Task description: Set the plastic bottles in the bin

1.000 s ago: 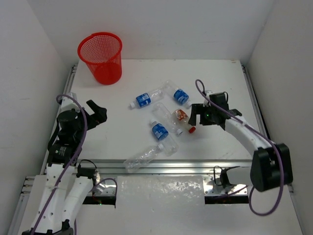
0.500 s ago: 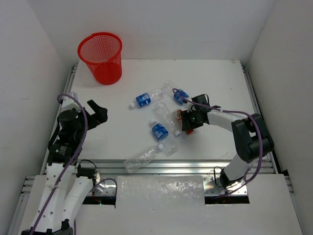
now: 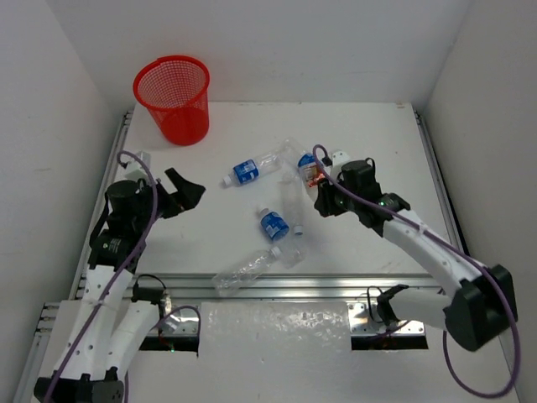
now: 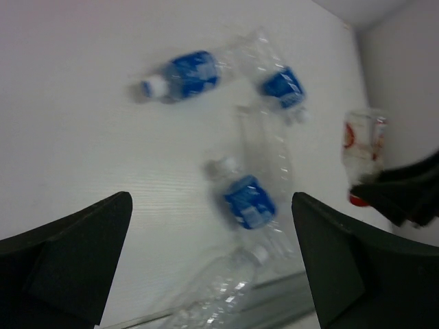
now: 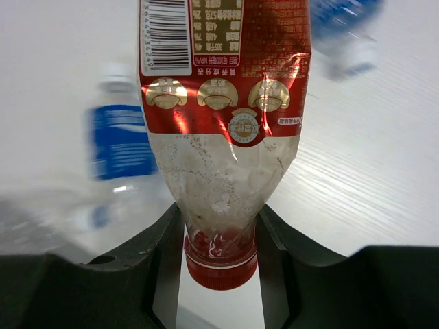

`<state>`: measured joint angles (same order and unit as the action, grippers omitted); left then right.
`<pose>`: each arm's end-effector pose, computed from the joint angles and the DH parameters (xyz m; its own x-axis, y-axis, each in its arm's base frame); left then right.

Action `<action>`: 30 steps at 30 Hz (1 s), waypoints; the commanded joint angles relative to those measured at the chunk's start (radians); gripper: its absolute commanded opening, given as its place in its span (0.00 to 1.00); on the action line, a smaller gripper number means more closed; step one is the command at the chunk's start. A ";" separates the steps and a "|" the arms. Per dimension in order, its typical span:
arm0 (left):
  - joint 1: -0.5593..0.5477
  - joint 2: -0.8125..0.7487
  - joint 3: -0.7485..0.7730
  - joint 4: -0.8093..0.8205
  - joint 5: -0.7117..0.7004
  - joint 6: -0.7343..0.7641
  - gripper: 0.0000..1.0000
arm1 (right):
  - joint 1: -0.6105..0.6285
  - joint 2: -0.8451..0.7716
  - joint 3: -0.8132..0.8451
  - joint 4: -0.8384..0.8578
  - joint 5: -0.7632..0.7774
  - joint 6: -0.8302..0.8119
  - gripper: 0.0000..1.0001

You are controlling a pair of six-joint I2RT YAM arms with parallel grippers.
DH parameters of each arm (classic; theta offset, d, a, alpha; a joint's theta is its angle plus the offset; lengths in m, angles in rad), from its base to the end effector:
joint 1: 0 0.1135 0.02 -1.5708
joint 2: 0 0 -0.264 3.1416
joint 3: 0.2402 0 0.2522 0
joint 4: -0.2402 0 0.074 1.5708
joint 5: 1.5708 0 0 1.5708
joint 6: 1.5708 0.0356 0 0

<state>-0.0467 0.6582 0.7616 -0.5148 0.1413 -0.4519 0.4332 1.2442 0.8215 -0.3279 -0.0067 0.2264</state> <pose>0.1483 -0.0120 0.3163 -0.4358 -0.4124 -0.8000 -0.0168 0.8924 -0.4509 0.2390 0.1108 0.2430 -0.6985 -0.0757 -0.7116 -0.2744 0.9467 0.1686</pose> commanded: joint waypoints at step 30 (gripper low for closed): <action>-0.550 0.446 0.129 0.699 0.204 -0.246 0.12 | 0.391 -0.175 0.079 0.283 -0.127 0.206 0.41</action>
<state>-0.5896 1.0859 0.8303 0.1062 0.2665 -0.7139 0.8207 1.0737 0.8524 -0.1516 -0.0994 0.4244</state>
